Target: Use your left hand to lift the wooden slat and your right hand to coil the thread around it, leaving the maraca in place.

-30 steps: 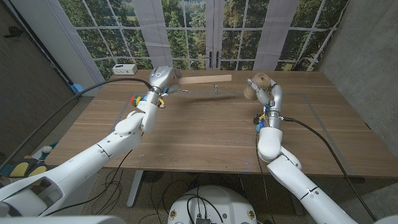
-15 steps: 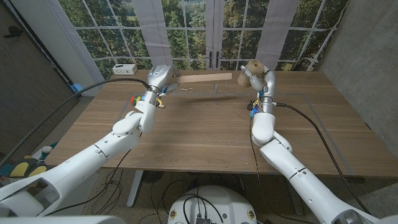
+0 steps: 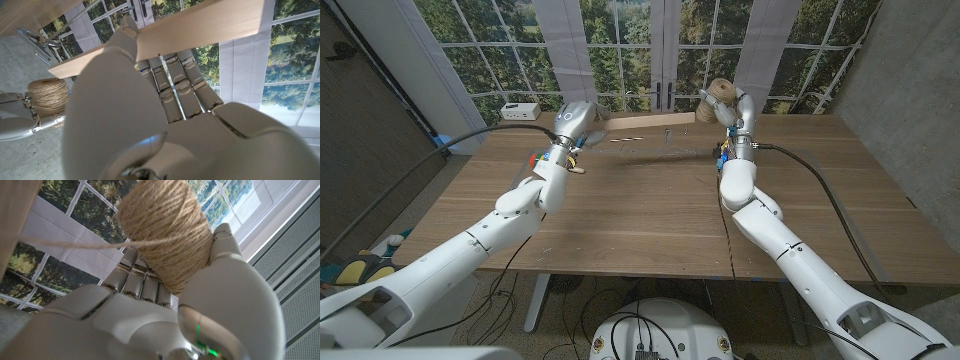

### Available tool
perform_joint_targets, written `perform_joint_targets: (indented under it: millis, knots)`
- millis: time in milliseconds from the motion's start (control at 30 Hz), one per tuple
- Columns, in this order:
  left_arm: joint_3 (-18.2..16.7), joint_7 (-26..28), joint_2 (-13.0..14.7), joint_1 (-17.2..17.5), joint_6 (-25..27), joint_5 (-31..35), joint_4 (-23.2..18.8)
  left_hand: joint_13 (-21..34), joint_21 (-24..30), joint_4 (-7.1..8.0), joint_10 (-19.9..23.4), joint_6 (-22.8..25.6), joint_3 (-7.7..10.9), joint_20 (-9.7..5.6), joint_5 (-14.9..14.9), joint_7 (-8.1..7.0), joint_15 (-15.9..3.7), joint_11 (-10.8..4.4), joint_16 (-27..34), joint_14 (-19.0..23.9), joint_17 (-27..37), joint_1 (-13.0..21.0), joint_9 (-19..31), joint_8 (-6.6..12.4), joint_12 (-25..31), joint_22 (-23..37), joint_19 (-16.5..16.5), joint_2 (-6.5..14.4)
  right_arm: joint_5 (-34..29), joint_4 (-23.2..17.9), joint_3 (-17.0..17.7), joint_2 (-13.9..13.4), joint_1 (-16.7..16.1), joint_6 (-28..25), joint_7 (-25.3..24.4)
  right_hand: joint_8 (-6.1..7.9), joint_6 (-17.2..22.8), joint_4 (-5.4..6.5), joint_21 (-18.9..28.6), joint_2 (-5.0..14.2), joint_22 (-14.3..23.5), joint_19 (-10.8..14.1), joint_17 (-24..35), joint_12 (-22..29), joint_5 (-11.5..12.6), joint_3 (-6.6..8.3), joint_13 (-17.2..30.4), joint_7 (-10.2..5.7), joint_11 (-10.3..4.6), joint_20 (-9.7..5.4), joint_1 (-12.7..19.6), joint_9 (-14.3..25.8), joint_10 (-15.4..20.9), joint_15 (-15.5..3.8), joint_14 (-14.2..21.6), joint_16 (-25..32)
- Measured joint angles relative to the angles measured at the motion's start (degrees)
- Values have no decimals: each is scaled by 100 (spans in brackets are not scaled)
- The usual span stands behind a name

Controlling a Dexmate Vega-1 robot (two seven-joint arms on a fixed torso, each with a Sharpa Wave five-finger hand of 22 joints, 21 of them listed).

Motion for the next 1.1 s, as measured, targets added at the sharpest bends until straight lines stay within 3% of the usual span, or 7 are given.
perform_joint_targets:
  millis: [500, 1100]
  knots:
    - [-191, 62, 77, 116, -363, -231, -63, 27, 33, -9, 30, 6, -9, -11, -22, 3, -1, 30, -25, -1, 35, 0, 1, 6, 0, 0, -11, 0, -9, 411, -211, 53, 746, -374, 139, -53, 91, 2, 65, -37, 1, 0, 27, 5, -43, 0, 17, 10, 9, 1, 37, 0, 50, 9, 50, -45]
    - [-349, -277, 187, 134, -692, -387, -166, 62, 56, -6, 30, 7, -17, -31, 24, 3, -11, 31, -54, 7, 60, 0, 1, 5, -66, 1, -31, 0, 20, 731, -490, 110, 1351, -538, 301, -102, 113, 2, 110, -36, 0, 0, 78, 4, -43, 0, 24, 31, 9, 1, 36, -1, 51, 20, 61, -45]
